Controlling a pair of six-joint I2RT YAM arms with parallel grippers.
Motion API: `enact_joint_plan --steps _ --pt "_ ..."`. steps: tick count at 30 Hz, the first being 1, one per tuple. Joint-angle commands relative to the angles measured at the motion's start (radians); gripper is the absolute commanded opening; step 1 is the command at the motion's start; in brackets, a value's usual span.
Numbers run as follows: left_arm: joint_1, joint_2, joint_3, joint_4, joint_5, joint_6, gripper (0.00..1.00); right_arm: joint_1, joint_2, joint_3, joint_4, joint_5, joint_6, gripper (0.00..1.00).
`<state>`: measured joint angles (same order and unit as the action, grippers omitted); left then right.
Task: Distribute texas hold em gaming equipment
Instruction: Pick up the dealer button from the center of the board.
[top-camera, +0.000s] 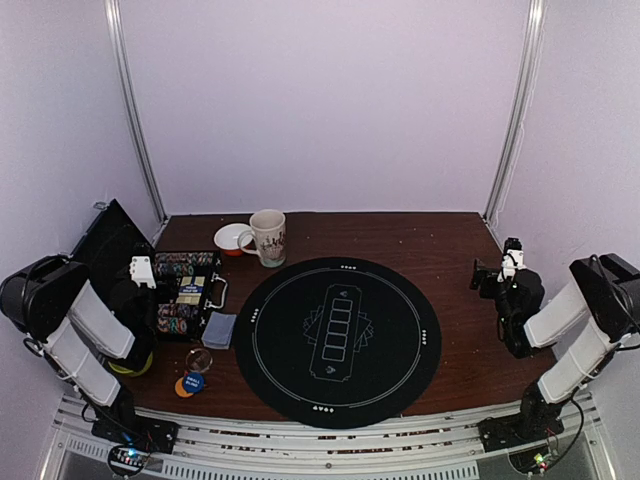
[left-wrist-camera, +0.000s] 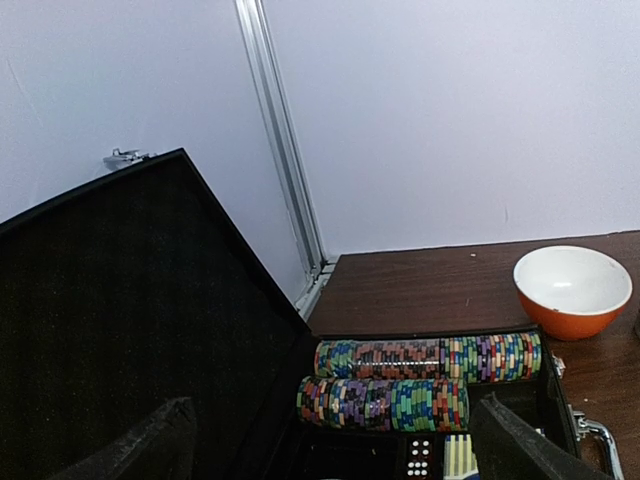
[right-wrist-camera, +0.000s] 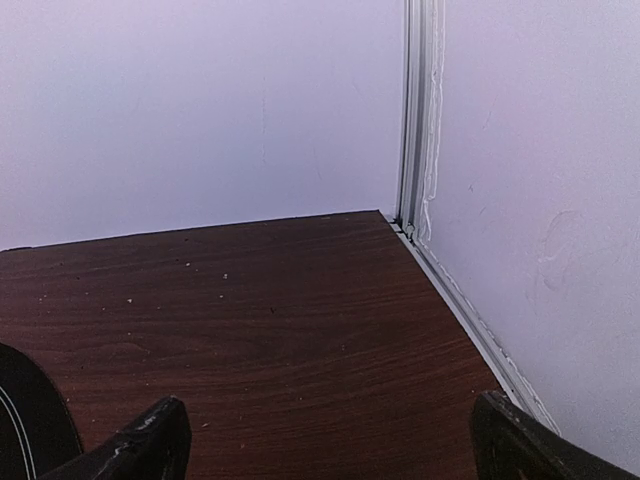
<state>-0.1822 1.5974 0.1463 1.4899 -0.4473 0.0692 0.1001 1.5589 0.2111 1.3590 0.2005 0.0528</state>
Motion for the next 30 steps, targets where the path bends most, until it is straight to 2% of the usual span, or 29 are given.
enact_joint_plan --steps 1,6,7,8,10,13,17,21,26,29,30 --pt "0.016 -0.007 0.025 0.001 0.021 -0.017 0.98 -0.007 -0.003 0.004 0.002 -0.004 0.006 1.00" --pt "0.016 -0.047 -0.021 0.061 0.024 -0.010 0.98 -0.028 -0.004 0.015 -0.018 -0.051 0.017 1.00" --pt "0.006 -0.062 -0.032 0.078 0.007 0.001 0.98 -0.031 -0.007 0.014 -0.012 -0.057 0.017 1.00" --pt "-0.008 -0.113 -0.027 0.030 -0.071 -0.005 0.98 -0.031 -0.023 0.024 -0.042 -0.051 0.018 1.00" --pt "-0.012 -0.267 0.031 -0.207 -0.170 -0.047 0.98 -0.031 -0.103 0.097 -0.233 -0.029 0.025 1.00" --pt "-0.013 -0.433 0.204 -0.470 -0.145 -0.027 0.98 -0.033 -0.217 0.263 -0.554 0.013 0.084 1.00" --pt "-0.054 -0.537 0.497 -1.027 -0.076 -0.194 0.98 -0.033 -0.317 0.453 -0.749 -0.196 0.154 1.00" --pt "-0.193 -0.541 0.754 -1.469 -0.088 -0.287 0.98 -0.018 -0.329 0.629 -0.907 -0.432 0.225 1.00" --pt "-0.475 -0.431 1.066 -2.035 -0.034 -0.405 0.97 0.099 -0.275 0.845 -1.215 -0.465 0.205 1.00" --pt "-0.579 -0.336 1.228 -2.382 0.048 -0.578 0.93 0.195 -0.246 0.939 -1.393 -0.455 0.142 1.00" --pt "-0.601 -0.319 1.260 -2.471 0.076 -0.676 0.92 0.226 -0.242 0.961 -1.452 -0.450 0.112 1.00"
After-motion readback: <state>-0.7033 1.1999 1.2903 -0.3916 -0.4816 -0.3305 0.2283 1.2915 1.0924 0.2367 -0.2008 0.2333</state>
